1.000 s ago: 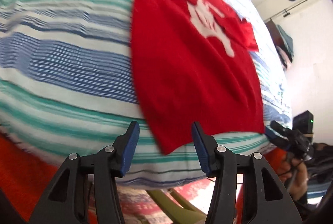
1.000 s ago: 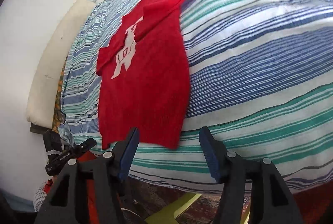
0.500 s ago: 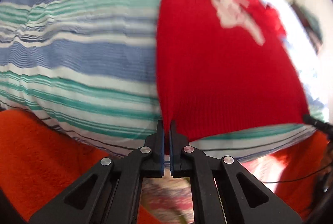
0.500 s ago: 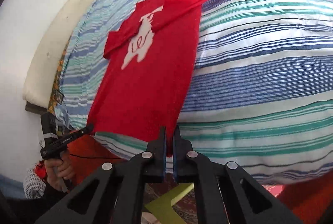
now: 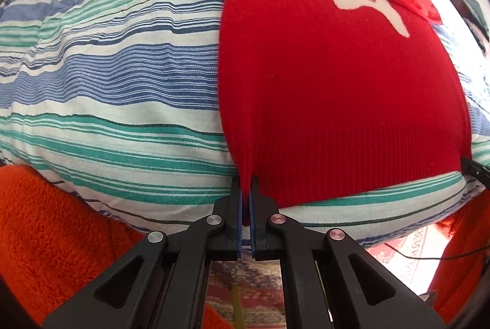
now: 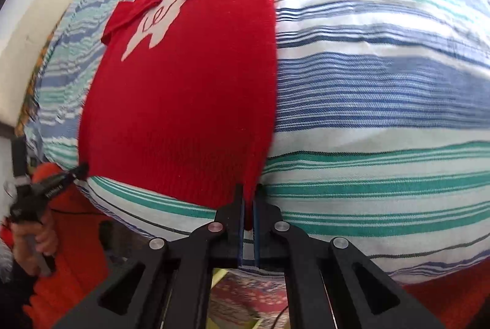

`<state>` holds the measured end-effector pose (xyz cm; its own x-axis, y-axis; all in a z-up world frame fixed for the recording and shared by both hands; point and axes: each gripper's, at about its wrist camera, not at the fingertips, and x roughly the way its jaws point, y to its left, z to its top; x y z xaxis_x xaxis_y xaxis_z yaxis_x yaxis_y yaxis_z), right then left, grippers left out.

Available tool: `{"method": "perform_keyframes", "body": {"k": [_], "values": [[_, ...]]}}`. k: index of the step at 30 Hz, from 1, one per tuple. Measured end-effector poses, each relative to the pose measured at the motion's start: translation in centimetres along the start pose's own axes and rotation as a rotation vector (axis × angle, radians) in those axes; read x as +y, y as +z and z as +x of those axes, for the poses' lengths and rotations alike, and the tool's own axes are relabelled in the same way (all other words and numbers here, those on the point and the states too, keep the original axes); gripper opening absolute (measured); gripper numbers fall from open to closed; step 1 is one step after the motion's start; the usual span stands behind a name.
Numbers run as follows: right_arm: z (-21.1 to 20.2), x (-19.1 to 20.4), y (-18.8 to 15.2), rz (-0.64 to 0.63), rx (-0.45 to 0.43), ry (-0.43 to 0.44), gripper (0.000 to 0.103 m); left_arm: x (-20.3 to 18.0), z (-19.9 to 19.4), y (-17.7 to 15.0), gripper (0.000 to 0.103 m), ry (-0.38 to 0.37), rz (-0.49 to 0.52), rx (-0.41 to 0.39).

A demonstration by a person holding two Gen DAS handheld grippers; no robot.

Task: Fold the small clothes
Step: 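Grasp the sweater hem with the left gripper while the right gripper holds another hem corner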

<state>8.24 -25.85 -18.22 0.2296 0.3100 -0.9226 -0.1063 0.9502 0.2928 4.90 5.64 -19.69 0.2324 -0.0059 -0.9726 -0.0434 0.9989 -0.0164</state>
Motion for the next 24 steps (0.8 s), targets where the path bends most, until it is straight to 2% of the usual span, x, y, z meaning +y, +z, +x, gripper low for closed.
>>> {"method": "perform_keyframes", "body": {"k": [8,24], "values": [[0.2,0.2,-0.2,-0.019,-0.016,-0.007,0.004,-1.0,0.3,-0.2,0.003,0.016,0.006,0.002],[-0.1,0.5,-0.2,-0.020,-0.023,-0.015,0.003,1.6,-0.3,0.0,0.004,-0.011,-0.010,0.003]]}}
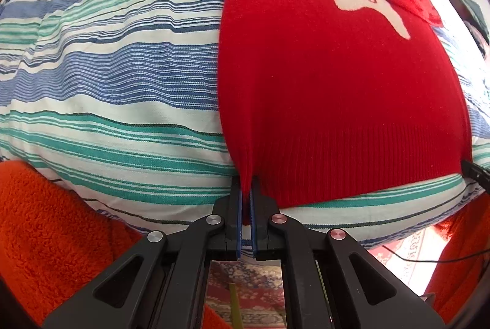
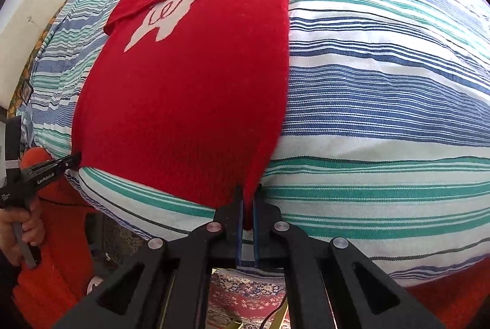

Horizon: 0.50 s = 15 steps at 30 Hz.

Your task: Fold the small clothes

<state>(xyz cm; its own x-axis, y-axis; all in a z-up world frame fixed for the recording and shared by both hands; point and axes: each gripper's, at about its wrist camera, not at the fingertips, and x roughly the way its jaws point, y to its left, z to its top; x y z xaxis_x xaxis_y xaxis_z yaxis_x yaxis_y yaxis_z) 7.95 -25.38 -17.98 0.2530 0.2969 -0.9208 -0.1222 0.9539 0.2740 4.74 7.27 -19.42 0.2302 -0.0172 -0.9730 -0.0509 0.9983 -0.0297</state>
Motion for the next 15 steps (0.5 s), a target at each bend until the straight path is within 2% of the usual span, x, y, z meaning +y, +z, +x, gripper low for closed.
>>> {"method": "perform_keyframes", "body": {"k": [6,9,10,11,13,15], "values": [[-0.3,0.6,0.1,-0.030,-0.003,-0.031,0.003,0.2,0.0,0.7,0.004,0.012,0.010,-0.001],[-0.7,0.9,0.0,-0.043,0.002,-0.051,0.005,-0.9,-0.8,0.5,0.014,0.011,0.015,0.008],[-0.9,0.9,0.0,-0.041,0.009,-0.057,0.007,-0.9,-1.1,0.3,0.029,0.007,0.013,0.012],[-1.1,0.8,-0.2,-0.036,0.020,-0.062,0.012,-0.8,-1.4,0.1,0.057,0.004,0.009,0.019],[-1.6,0.5,-0.6,-0.024,0.043,-0.074,0.020,-0.5,-1.9,-0.4,0.082,0.025,-0.009,0.050],[-2.3,-0.2,-1.3,0.004,0.060,-0.084,0.031,-0.2,-2.7,-0.8,0.082,0.042,-0.023,0.056]]}}
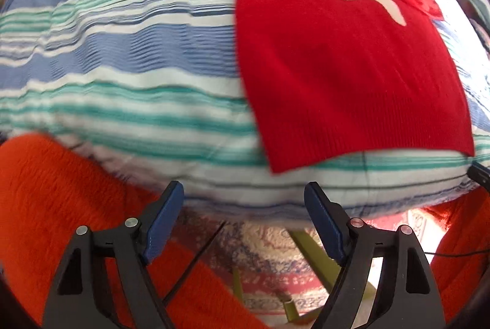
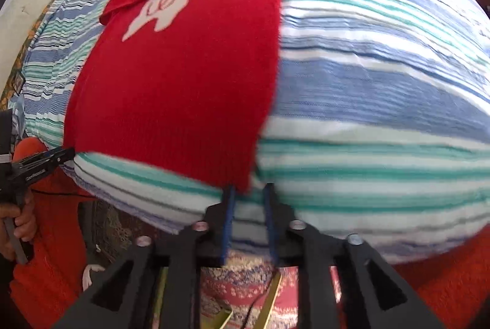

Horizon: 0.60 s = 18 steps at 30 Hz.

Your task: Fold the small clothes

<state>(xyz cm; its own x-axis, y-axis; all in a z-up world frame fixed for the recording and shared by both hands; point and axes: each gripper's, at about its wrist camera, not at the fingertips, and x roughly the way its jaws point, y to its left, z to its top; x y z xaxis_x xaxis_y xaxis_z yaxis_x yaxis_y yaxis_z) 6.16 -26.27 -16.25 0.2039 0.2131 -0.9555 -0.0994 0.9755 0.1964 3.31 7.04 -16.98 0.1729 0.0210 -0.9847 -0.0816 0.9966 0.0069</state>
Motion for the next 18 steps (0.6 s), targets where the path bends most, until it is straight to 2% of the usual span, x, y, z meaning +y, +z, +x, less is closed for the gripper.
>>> {"method": "perform_keyframes", "body": {"k": [2,5,8,11,14,18], "values": [[-0.7,-0.7,-0.5,0.030,0.002,-0.019,0.047,0.3,-1.2,-0.3,0.082,0.004,-0.013,-0.020],[-2.6,-1.7,-1.1,0.073,-0.055,-0.069,0.047,0.3,-3.4,0.1,0.083,0.053,-0.021,-0.086],[-5.2,-0.5,-0.3,0.018,-0.163,-0.099,0.047,0.1,-4.3,1.5,0.083,0.096,-0.016,-0.140],[-6.5,1.5,1.0,-0.040,-0.250,-0.045,0.047,-0.1,-4.0,2.6,0.083,0.122,-0.006,-0.168],[-5.9,4.1,2.5,-0.113,-0.291,0.025,0.047,-0.3,-3.9,2.9,0.083,0.135,-0.003,-0.190],[-1.8,6.4,3.1,-0.183,-0.240,0.074,0.047,-0.4,-3.2,4.0,0.083,0.147,0.001,-0.181]]}}
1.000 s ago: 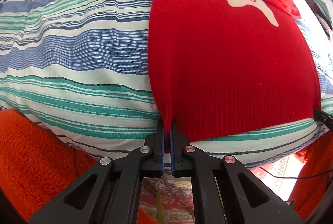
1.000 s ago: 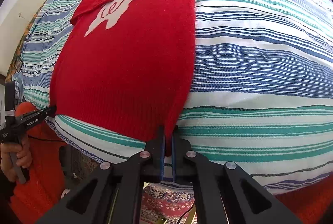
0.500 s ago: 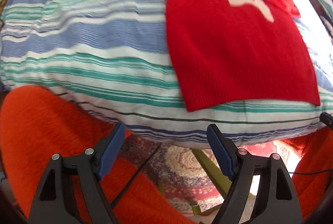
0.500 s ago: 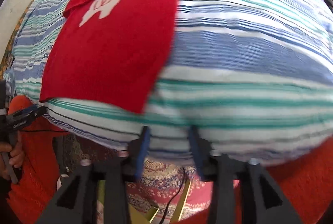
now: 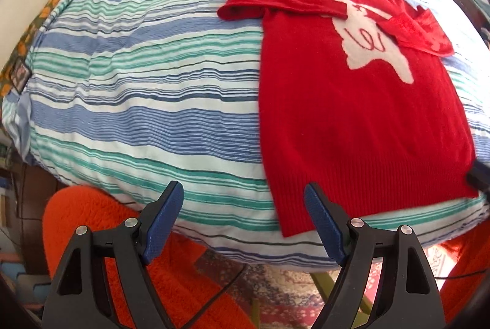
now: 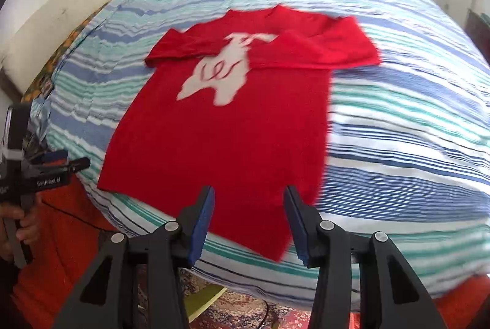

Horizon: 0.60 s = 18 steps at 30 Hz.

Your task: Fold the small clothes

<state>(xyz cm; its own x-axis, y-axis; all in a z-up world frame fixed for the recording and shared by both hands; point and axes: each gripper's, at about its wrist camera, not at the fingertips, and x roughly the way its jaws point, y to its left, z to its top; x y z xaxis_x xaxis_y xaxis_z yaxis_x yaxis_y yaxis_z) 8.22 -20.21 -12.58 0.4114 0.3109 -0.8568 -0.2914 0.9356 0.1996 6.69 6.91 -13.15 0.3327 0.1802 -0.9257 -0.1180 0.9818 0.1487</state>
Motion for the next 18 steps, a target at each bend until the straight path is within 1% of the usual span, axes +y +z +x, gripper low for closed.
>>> {"method": "perform_keyframes", "body": {"k": [3,4,5,7,8,9,11,14,15,16,18], "values": [[4.0,-0.6,-2.1,0.019,0.162,-0.031,0.047,0.4,0.5,-0.4,0.083,0.031,-0.009,0.003],[4.0,-0.9,-2.8,0.038,0.170,-0.024,0.047,0.9,0.4,-0.5,0.083,0.040,-0.021,-0.009],[3.3,-1.0,-2.9,0.047,0.153,-0.015,0.047,1.3,0.3,-0.6,0.083,0.044,-0.037,-0.023],[1.5,-1.0,-2.5,0.043,0.161,0.001,0.047,2.8,0.1,-0.6,0.083,0.057,-0.095,-0.066],[0.2,-0.9,-1.8,0.022,0.143,0.007,0.047,3.6,0.1,-0.6,0.083,0.063,-0.135,-0.089],[-1.0,-0.9,-0.9,-0.014,0.119,-0.003,0.047,4.6,0.1,-0.5,0.083,0.069,-0.178,-0.113],[-2.9,-0.8,1.6,-0.106,0.069,-0.064,0.047,6.0,0.7,-0.6,0.084,0.074,-0.255,-0.133],[-4.4,-0.6,6.8,-0.290,-0.028,-0.180,0.047,7.1,1.8,-0.4,0.084,0.050,-0.329,-0.099],[-4.0,-0.2,8.7,-0.353,-0.059,-0.200,0.047,7.3,1.9,-0.4,0.084,0.047,-0.335,-0.094],[-3.2,-0.1,10.0,-0.401,-0.070,-0.196,0.047,7.3,2.1,-0.4,0.084,0.050,-0.339,-0.088],[0.4,0.1,12.6,-0.491,-0.034,-0.148,0.047,7.4,2.1,-0.4,0.084,0.056,-0.343,-0.085]]}}
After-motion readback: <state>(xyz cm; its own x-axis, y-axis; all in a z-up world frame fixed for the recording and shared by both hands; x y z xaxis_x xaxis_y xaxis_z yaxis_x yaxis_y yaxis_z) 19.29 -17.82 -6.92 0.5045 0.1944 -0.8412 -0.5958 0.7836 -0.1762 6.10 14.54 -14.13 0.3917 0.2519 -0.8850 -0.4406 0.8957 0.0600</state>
